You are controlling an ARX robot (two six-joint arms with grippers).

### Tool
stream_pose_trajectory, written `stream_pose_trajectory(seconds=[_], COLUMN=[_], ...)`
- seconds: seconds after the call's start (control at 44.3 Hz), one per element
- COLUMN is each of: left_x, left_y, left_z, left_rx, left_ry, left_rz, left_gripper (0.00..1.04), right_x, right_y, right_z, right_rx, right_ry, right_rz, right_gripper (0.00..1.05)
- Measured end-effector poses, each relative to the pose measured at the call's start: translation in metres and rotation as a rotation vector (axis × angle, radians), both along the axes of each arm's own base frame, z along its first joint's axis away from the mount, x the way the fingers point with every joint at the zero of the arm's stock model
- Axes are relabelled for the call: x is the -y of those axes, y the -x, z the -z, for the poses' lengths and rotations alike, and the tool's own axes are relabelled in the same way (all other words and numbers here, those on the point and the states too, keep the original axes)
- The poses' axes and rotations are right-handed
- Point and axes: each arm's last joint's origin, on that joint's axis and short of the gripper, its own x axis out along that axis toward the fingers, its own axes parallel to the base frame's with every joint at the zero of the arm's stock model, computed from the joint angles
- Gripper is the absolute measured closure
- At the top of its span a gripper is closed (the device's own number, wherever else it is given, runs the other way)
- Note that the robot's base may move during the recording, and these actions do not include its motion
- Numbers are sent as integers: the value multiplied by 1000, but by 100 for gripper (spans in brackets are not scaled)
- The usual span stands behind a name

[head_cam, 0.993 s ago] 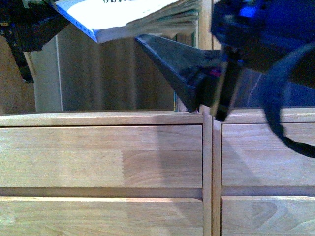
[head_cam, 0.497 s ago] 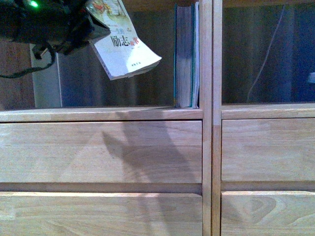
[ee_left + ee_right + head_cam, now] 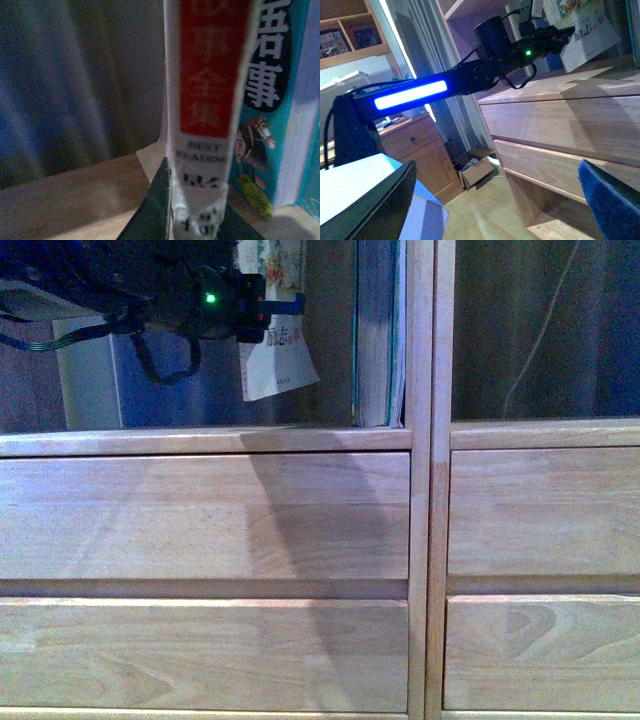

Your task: Organize books on shelf

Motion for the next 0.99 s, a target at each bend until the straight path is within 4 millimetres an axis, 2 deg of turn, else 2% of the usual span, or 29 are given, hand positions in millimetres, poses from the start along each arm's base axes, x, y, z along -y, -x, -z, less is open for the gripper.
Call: stream_pose_trajectory(seconds=[0.203,0.293,0.451,0.632,0.813,0.993], left_x=[27,43,71,83,89,85], left_y=[-35,-45,-44,-41,-31,3], left_z=[18,24,25,27,33,27], left_rx=[-19,-29,-7,1,1,48], left_ry=[-70,-94,-128,-123,-141,-183], left_rz=[-58,-71,-71,-101,-85,-92], left_gripper=[98,98,98,96,72,37], right_x=[0,0,0,0,0,0], right_y=[0,0,0,0,0,0], right_z=[0,0,0,0,0,0], right_rx=[4,4,4,4,4,4], right_ry=[3,2,3,3,2,3], right_rz=[2,4,4,4,4,4], right_gripper=[7,7,7,7,7,7])
